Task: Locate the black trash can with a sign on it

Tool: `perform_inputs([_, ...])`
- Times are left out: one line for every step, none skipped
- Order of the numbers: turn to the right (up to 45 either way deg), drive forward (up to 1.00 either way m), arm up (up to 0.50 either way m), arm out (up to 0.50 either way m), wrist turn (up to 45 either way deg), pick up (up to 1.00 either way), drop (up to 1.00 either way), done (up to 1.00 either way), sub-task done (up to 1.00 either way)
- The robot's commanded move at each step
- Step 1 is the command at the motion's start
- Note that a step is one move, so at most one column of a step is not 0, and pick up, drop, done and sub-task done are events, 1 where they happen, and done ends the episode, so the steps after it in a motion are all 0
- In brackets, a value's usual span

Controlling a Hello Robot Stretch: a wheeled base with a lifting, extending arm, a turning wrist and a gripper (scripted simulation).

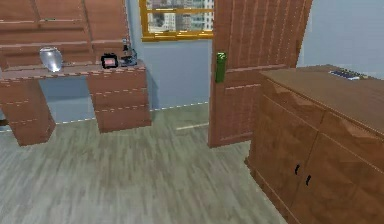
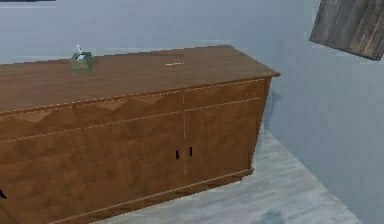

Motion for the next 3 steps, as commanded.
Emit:
perform_inputs([-15.0,0.0,0.0,0.0,0.0,0.0,0.0,0.0,0.0])
perform_inputs([0.0,1.0,0.0,0.0,0.0,0.0,0.0,0.0,0.0])
perform_inputs([0.0,0.9,0.0,0.0,0.0,0.0,0.0,0.0,0.0])
